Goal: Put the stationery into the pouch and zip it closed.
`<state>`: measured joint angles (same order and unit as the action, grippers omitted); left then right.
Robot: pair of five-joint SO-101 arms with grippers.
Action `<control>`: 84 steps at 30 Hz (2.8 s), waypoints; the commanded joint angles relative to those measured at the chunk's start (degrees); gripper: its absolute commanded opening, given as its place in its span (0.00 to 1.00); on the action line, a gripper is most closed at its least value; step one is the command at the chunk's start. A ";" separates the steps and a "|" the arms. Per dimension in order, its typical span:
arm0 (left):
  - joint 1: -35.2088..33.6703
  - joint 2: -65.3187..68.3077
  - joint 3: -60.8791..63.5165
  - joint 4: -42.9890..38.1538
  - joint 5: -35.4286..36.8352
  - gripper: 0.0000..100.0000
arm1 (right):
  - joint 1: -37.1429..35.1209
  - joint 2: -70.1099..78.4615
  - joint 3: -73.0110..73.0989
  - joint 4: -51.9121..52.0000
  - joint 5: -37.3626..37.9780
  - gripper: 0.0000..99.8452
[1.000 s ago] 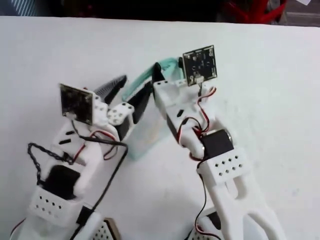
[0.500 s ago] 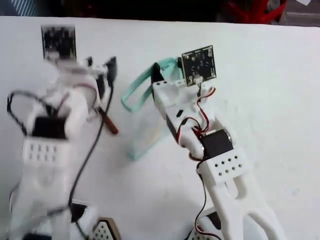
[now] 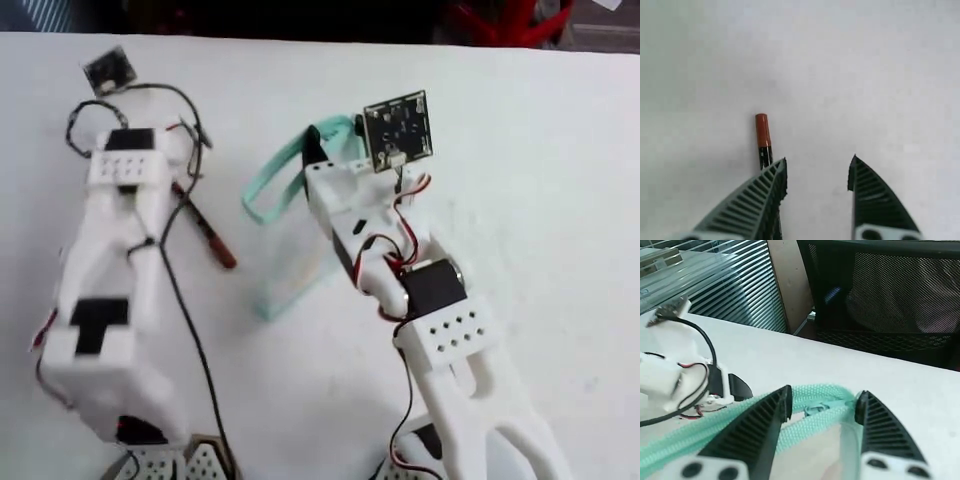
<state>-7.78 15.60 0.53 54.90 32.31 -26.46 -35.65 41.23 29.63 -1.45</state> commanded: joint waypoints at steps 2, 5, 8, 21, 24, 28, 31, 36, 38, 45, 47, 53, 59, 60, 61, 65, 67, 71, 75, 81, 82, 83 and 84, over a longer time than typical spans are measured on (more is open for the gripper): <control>-1.10 13.93 -10.81 0.62 4.04 0.21 | 0.22 1.27 4.40 0.40 0.18 0.21; -1.54 18.86 -16.53 2.90 4.04 0.21 | 0.22 1.27 4.40 0.40 0.18 0.21; -1.54 20.97 -20.22 7.74 4.04 0.21 | 0.22 1.27 4.40 0.40 0.18 0.21; -5.76 21.41 -22.33 17.14 3.96 0.21 | -0.04 1.54 4.48 0.40 0.18 0.20; -5.76 19.56 -22.33 21.19 3.96 0.21 | -0.04 1.54 4.48 0.40 0.18 0.20; -6.73 13.14 -21.89 24.88 3.87 0.21 | -0.13 1.36 4.48 0.40 0.18 0.20; -8.13 9.89 -21.63 28.40 3.87 0.21 | -0.04 1.27 4.48 0.40 0.18 0.20; -10.07 13.76 -20.66 29.54 4.13 0.21 | -0.04 1.27 4.48 0.40 0.18 0.20; -10.24 16.92 -20.66 26.46 4.22 0.21 | -0.04 1.27 4.48 0.40 0.18 0.20; -9.98 22.20 -21.98 22.07 4.31 0.21 | 0.13 1.27 4.48 0.40 0.18 0.20; -9.98 23.16 -21.98 21.89 4.31 0.21 | 0.13 1.27 4.48 0.40 0.18 0.20; -9.80 25.45 -22.68 21.71 4.31 0.02 | 0.13 1.27 4.48 0.40 0.18 0.20; -9.80 25.80 -24.18 21.89 4.31 0.03 | 0.13 1.27 4.48 0.40 0.18 0.20; -9.80 25.54 -24.18 21.98 4.31 0.02 | 0.13 1.27 4.48 0.40 0.18 0.20; -9.80 25.19 -24.18 22.07 4.31 0.02 | 0.13 1.27 4.48 0.40 0.18 0.20; -9.10 23.87 -28.40 26.46 4.31 0.02 | 0.04 1.27 4.48 0.40 0.18 0.20; -7.96 22.55 -32.09 30.68 4.31 0.02 | 0.04 1.27 4.48 0.40 0.18 0.20; -4.79 20.26 -39.65 36.84 4.22 0.02 | 0.04 1.27 4.48 0.40 0.18 0.20; -2.24 18.15 -48.44 41.76 4.13 0.02 | 0.13 1.27 4.48 0.40 0.18 0.20; -0.40 14.73 -65.14 46.95 3.87 0.02 | 0.13 1.27 4.48 0.40 0.18 0.20; -0.13 14.02 -67.78 47.12 3.52 0.02 | 0.13 1.27 4.48 0.40 0.18 0.20; 0.40 13.14 -70.42 47.21 2.20 0.02 | 0.13 1.27 4.48 0.40 0.18 0.20; 0.84 12.26 -72.88 47.21 0.35 0.02 | 0.13 1.27 4.48 0.40 0.18 0.20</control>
<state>-9.01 34.07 -60.75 101.32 36.18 -26.46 -35.65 41.23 29.63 -1.45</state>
